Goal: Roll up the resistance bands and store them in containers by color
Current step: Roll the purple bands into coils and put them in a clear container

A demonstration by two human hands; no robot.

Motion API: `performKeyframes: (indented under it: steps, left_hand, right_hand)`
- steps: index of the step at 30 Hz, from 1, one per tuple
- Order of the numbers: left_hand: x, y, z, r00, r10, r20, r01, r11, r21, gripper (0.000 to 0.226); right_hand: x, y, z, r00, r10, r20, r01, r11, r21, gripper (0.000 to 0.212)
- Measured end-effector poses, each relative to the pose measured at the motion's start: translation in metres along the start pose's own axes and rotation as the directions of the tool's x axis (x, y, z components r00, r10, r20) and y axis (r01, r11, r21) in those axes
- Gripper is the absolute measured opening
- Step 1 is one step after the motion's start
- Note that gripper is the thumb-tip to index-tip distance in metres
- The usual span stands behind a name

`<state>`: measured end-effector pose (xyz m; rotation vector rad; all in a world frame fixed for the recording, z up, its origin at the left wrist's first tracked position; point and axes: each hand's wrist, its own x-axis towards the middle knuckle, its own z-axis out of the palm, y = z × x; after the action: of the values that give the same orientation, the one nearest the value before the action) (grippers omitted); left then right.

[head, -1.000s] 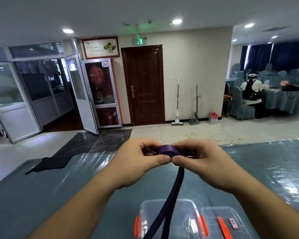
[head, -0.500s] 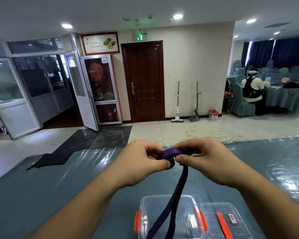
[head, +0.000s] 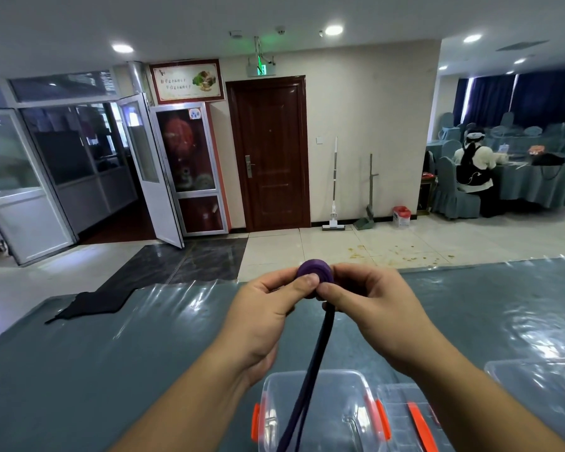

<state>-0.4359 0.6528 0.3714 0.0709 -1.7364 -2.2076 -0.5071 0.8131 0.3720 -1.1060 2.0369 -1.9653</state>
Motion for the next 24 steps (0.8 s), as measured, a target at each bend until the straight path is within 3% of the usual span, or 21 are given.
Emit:
performKeyframes:
  steps: [4,7,9,11,12,13,15,17,19,22,24]
  left_hand:
    - [0.001,0.015,-0.008,0.999,0.030,0.043,-0.044,0.931,0.363,0.028]
    - [0.004,0.035,-0.012,0.985,0.088,0.150,-0.164,0.758,0.631,0.024]
    - [0.005,0.046,-0.010,0.970,0.105,0.218,-0.238,0.588,0.773,0.024]
    - [0.009,0.056,-0.008,0.961,0.112,0.254,-0.277,0.444,0.852,0.022]
    - [0.010,0.061,-0.008,0.958,0.109,0.264,-0.286,0.424,0.859,0.021]
    - [0.011,0.063,-0.009,0.957,0.109,0.269,-0.289,0.444,0.848,0.019]
    - [0.011,0.064,-0.009,0.965,0.117,0.236,-0.259,0.590,0.764,0.019]
    - [0.009,0.059,-0.006,0.982,0.104,0.158,-0.178,0.790,0.586,0.020]
    - [0.008,0.049,-0.002,0.993,0.065,0.095,-0.095,0.928,0.360,0.024]
    - [0.006,0.039,0.002,0.995,-0.027,0.097,0.017,0.995,0.103,0.031]
    - [0.004,0.040,-0.001,0.987,-0.086,0.132,0.068,0.989,0.132,0.023]
  right_hand:
    - [0.002,-0.009,-0.014,0.991,-0.020,0.129,0.044,0.981,-0.188,0.021]
    - [0.007,-0.018,-0.021,0.983,-0.022,0.181,0.081,0.941,-0.327,0.017]
    - [0.010,-0.023,-0.024,0.976,-0.018,0.219,0.109,0.904,-0.413,0.016]
    - [0.011,-0.027,-0.026,0.966,-0.010,0.259,0.137,0.868,-0.477,0.014]
    - [0.012,-0.028,-0.027,0.965,-0.014,0.261,0.143,0.864,-0.483,0.014]
    - [0.012,-0.029,-0.028,0.969,-0.025,0.247,0.141,0.874,-0.465,0.015]
    - [0.014,-0.029,-0.031,0.981,-0.052,0.186,0.118,0.924,-0.363,0.017]
    - [0.013,-0.026,-0.031,0.987,-0.081,0.137,0.115,0.959,-0.260,0.019]
    - [0.010,-0.020,-0.026,0.991,-0.087,0.105,0.106,0.977,-0.188,0.020]
    - [0.006,-0.014,-0.019,0.997,-0.028,0.072,0.027,1.000,0.004,0.022]
    - [0.005,-0.014,-0.021,0.995,-0.042,0.093,0.047,0.997,-0.054,0.022]
